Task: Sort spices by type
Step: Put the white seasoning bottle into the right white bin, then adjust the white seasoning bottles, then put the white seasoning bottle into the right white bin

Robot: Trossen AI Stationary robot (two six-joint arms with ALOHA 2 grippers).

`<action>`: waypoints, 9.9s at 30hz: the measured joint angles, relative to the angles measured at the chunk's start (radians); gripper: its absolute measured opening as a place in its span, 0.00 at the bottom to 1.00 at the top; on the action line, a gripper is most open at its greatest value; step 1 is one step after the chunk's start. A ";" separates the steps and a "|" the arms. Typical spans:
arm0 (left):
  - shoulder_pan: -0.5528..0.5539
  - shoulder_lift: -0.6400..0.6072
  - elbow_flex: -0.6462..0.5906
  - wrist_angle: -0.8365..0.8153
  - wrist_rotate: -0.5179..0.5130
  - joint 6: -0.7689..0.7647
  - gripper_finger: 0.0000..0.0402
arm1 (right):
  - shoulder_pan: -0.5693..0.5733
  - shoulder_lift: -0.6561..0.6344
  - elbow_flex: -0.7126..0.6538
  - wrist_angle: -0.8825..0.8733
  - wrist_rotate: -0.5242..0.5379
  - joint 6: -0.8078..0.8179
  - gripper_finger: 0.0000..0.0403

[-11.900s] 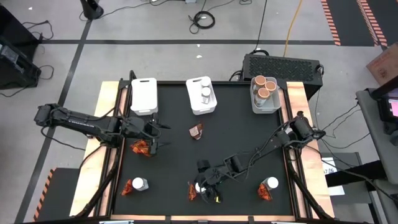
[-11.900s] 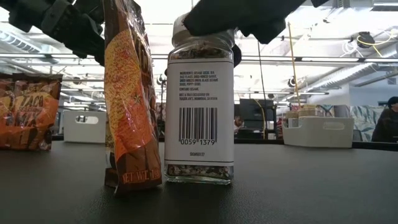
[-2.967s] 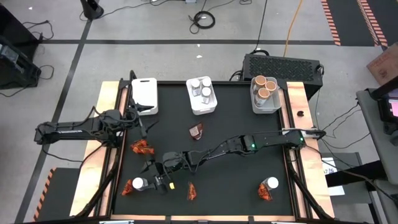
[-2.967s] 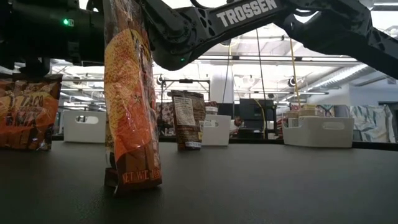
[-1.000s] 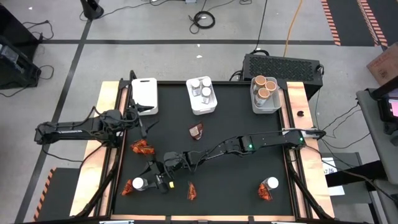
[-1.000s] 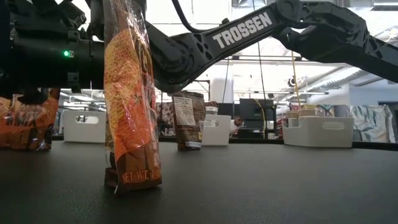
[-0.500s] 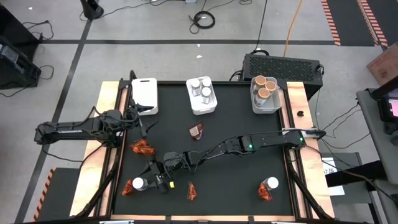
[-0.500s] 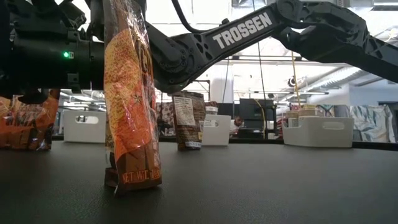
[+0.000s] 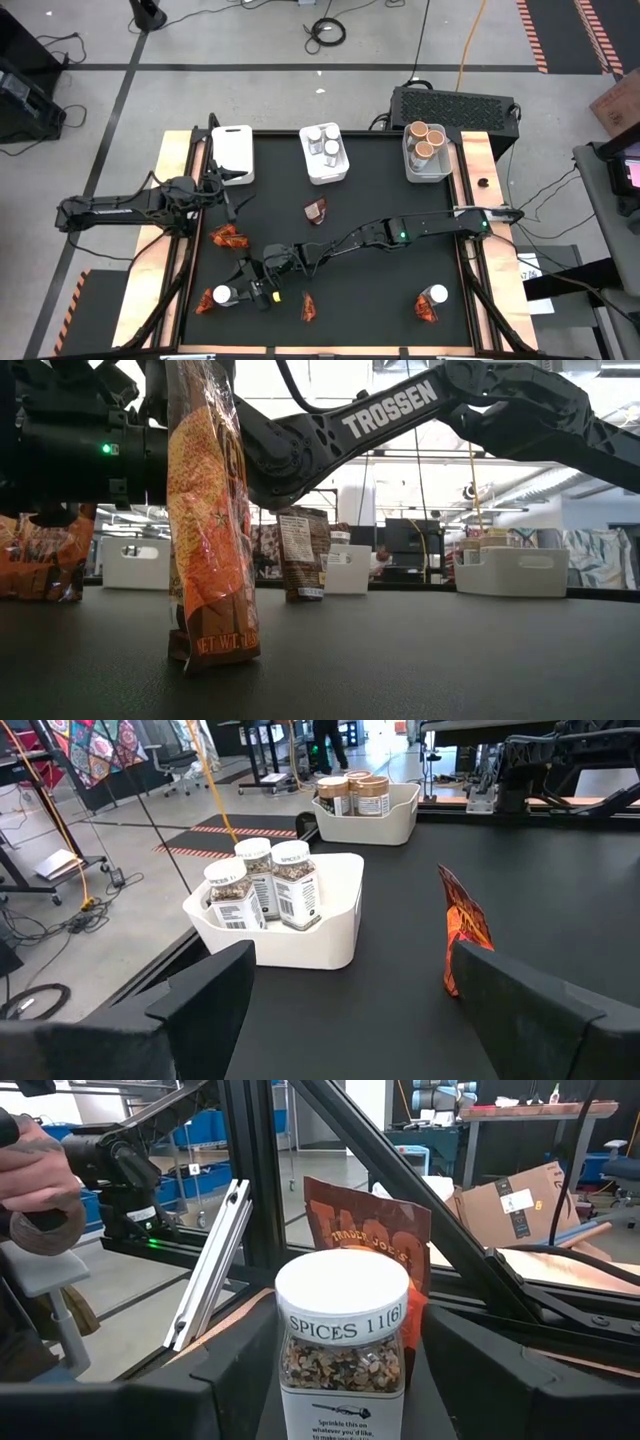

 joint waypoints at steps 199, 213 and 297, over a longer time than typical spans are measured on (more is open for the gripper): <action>0.005 0.138 0.000 0.269 0.063 0.132 0.84 | -0.756 -0.866 -1.040 -0.338 0.047 -0.154 0.58; 0.005 0.138 0.000 0.271 0.084 0.132 0.84 | -0.740 -0.907 -1.002 -0.357 0.079 -0.162 0.69; 0.005 0.151 0.001 0.276 0.087 0.167 0.84 | -0.601 -0.977 -0.956 -0.802 0.311 -0.225 0.00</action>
